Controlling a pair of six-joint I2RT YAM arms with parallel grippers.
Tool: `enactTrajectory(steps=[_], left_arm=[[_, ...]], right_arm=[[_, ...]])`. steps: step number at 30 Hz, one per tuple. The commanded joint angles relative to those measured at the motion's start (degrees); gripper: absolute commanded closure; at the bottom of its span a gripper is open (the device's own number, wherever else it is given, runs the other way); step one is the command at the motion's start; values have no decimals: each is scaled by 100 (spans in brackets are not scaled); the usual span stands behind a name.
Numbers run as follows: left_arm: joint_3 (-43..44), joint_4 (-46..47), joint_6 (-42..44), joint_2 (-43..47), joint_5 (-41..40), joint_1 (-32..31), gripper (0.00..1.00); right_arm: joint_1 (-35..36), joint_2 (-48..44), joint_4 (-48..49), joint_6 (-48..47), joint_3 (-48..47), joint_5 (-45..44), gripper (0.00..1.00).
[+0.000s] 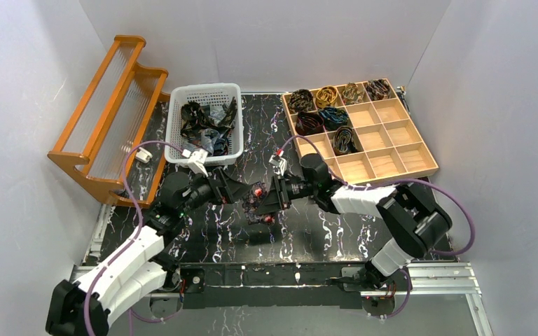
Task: Roll the ties
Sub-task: Place the tie in the storage box.
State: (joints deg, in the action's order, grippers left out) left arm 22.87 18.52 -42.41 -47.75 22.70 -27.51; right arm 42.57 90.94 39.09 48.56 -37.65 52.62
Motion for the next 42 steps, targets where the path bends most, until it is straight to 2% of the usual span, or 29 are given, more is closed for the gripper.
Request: enactTrajectory(steps=[1, 4, 8, 10, 14, 21, 24, 27, 30, 42], left_arm=[[357, -1630, 336, 623, -1491, 0, 2], [464, -2200, 374, 978, -1924, 0, 2], [548, -2538, 429, 1272, -1853, 0, 2], [579, -2632, 437, 1339, -1793, 0, 2], [697, -2916, 516, 1390, -1769, 0, 2], [961, -3313, 730, 1350, -1753, 0, 2], [1029, -3451, 802, 1303, -1735, 0, 2], [1033, -3487, 824, 1285, -1705, 0, 2], [1022, -3488, 830, 1256, -1684, 0, 2], [1123, -3439, 857, 947, -1585, 0, 2]], right_arm=[[-343, -591, -2014, -877, -254, -928, 85], [-745, -976, -3257, -1420, -680, -1748, 87], [-1181, -1037, -5043, -1842, -1684, -3554, 97], [-1388, -852, -5667, -1823, -2120, -4267, 99], [-1645, -476, -6095, -1517, -2694, -4920, 99], [-1684, 267, -6409, -667, -3441, -5998, 99], [-1692, 881, -7201, -215, -4157, -6527, 99], [-1700, 1607, -7977, -54, -5082, -6772, 99], [-1712, 1971, -8280, 176, -5531, -6881, 99], [-1894, 2391, -8619, 944, -6170, -6901, 99]])
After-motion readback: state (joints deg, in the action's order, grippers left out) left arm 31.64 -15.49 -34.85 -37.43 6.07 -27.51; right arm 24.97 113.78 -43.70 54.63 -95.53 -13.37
